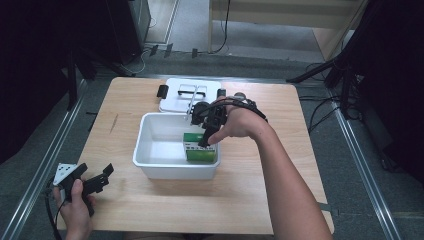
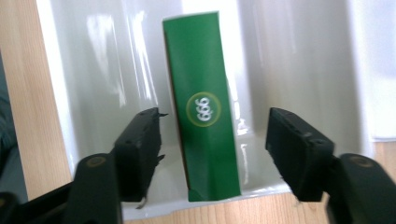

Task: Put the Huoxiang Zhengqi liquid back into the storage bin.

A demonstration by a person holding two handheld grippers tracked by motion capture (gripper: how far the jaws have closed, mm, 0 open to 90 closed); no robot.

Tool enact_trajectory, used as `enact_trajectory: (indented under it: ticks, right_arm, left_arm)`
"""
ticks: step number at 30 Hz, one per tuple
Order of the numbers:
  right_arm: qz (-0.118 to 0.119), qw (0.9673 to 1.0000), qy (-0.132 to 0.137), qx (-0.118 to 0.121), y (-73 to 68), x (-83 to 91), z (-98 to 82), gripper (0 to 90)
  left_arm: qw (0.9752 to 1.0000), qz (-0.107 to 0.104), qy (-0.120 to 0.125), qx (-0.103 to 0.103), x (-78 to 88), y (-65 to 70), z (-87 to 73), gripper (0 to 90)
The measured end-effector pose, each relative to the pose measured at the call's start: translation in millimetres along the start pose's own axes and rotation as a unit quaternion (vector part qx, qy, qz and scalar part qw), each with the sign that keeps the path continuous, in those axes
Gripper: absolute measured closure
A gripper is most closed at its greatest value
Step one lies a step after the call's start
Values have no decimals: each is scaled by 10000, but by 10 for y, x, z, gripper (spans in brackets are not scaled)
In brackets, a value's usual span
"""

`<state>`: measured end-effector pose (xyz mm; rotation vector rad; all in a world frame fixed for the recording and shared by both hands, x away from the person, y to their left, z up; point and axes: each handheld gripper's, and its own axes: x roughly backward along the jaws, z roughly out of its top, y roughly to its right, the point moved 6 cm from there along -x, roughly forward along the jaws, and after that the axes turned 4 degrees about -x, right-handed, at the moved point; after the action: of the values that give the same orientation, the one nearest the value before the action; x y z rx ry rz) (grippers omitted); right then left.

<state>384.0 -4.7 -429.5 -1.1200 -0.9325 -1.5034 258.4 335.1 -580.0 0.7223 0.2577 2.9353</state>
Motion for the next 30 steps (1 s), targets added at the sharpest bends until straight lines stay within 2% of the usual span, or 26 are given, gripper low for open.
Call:
enact_trajectory:
  ticks: [2, 4, 6, 9, 12, 15, 17, 19, 22, 28, 30]
  right_arm:
    - [6, 9992, 63, -404, 21, 74, -5, 293]
    - [-56, 9976, 134, -672, 48, 134, -16, 259]
    - [-152, 9964, 170, -823, 76, 181, -40, 225]
    - [-263, 9927, 152, -1165, 103, 244, -106, 139]
    - [-403, 9888, 225, -1421, 143, 298, -185, 119]
    - [-341, 9850, 318, -1661, 158, 340, -255, 61]
    - [-367, 9809, 417, -1863, 182, 374, -312, 46]
    - [-444, 9753, 533, -2095, 214, 405, -383, 41]
    - [-523, 9711, 651, -2238, 249, 423, -481, 26]
    - [-920, 9552, 937, -2652, 305, 416, -728, 0]
    - [-1086, 9484, 1053, -2787, 325, 415, -816, 0]
  left_arm:
    - [10000, -3, 20, 21, -2, 1, 2, 13]
    - [10000, -3, 17, 23, -3, 0, 1, 13]
    - [10000, -1, 4, 19, -4, 0, 1, 13]
    - [10000, 5, 3, 6, -3, 1, 0, 13]
    - [10000, 14, 9, -4, -3, 1, 0, 13]
    - [10000, 20, 7, -13, -3, 2, 0, 13]
    - [10000, 26, 9, -15, -3, 3, 0, 13]
    - [10000, 34, 11, -20, -4, 6, 1, 13]
    - [10000, 38, 3, -36, -4, 6, 0, 13]
    - [10000, 44, 11, -43, -4, 7, 0, 13]
    - [10000, 46, -1, -51, -2, 6, -2, 13]
